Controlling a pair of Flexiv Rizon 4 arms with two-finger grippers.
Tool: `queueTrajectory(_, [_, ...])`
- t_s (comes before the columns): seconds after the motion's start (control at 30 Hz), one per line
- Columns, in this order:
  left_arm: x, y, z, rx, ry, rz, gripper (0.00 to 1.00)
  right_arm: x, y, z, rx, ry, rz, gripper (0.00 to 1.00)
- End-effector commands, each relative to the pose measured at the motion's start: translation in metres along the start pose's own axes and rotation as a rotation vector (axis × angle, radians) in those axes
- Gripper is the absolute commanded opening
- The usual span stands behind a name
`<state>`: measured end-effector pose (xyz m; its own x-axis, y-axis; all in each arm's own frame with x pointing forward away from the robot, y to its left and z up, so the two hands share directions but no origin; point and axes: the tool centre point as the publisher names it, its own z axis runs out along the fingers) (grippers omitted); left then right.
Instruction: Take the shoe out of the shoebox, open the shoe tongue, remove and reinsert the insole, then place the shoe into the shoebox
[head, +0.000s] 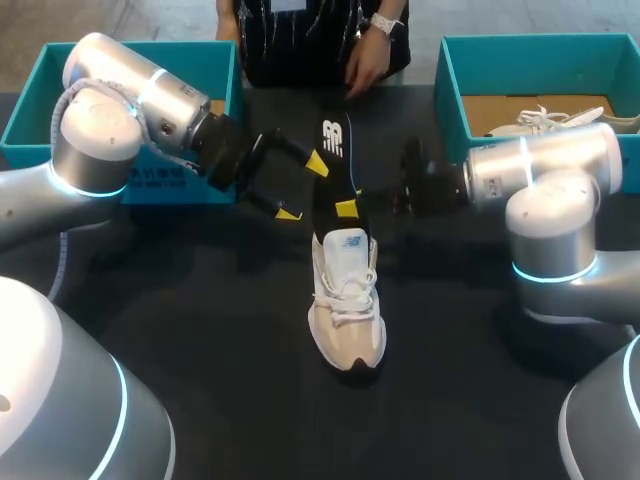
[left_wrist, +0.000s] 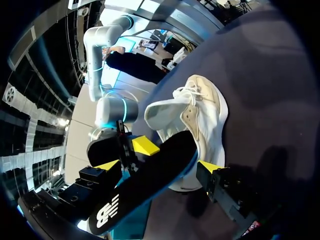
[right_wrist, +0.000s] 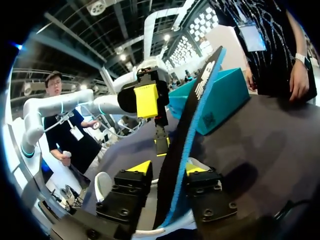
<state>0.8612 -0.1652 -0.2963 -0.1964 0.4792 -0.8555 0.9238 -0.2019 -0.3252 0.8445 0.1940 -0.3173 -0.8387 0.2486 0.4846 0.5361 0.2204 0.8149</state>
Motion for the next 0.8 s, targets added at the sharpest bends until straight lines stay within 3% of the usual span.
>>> queueTrajectory(0.03, [-0.001, 0.0, -0.001, -0.009, 0.0, 0.005, 1.0, -0.005, 0.002, 0.005, 0.021, 0.009, 0.004, 0.0])
queueTrajectory(0.8, [-0.003, -0.003, -0.006, -0.025, 0.014, 0.026, 1.0, 0.008, -0.03, 0.009, 0.042, 0.021, 0.076, 0.0])
